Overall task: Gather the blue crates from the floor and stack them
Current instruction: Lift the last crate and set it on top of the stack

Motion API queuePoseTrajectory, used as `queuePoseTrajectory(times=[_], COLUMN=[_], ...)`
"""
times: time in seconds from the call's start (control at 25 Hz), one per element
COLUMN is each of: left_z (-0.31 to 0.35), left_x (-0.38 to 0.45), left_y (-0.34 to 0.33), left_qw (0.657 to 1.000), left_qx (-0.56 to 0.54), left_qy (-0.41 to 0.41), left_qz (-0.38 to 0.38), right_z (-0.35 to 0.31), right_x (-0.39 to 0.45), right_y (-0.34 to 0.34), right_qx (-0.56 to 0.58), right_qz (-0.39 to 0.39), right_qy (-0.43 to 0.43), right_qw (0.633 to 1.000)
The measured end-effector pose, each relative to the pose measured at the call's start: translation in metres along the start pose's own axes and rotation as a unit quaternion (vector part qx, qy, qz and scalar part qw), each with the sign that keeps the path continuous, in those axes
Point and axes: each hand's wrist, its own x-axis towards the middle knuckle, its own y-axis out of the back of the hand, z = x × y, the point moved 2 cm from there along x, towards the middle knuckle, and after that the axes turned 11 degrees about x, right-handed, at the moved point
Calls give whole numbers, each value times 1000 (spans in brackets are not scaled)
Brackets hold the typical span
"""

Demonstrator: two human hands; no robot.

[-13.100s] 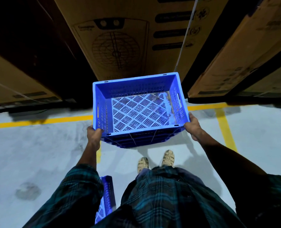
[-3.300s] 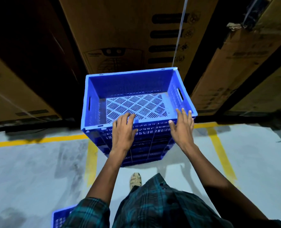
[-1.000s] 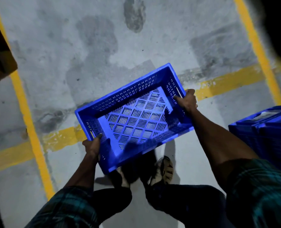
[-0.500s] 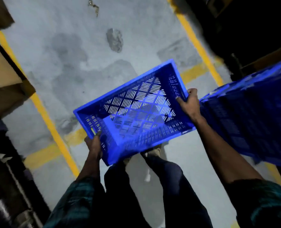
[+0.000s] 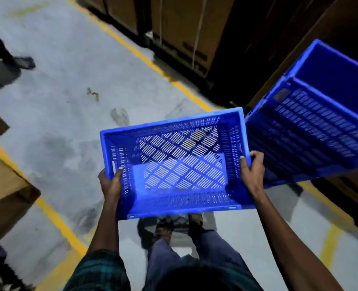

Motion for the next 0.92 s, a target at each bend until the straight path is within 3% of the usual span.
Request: queuePoseTrajectory(times=[0.24, 0.52, 0.72, 0.92], left_z=[98, 209, 257, 308], left_x=[-28, -140, -213, -279], left_y=[-41, -133, -187, -226], left_qw=[988, 930, 898, 859], left_qx=[20, -38, -82, -120], left_qy=[-127, -308, -373, -447], left_qz=[-80, -198, -217, -219], right_z=[-36, -50, -46, -46], right_x=[-51, -87, -86, -56], right_y=[93, 204, 275, 338], right_qx=[17, 21, 36, 43], right_qz=[215, 442, 545, 591], right_qy=[37, 61, 88, 119], right_qw=[976, 894, 833, 797])
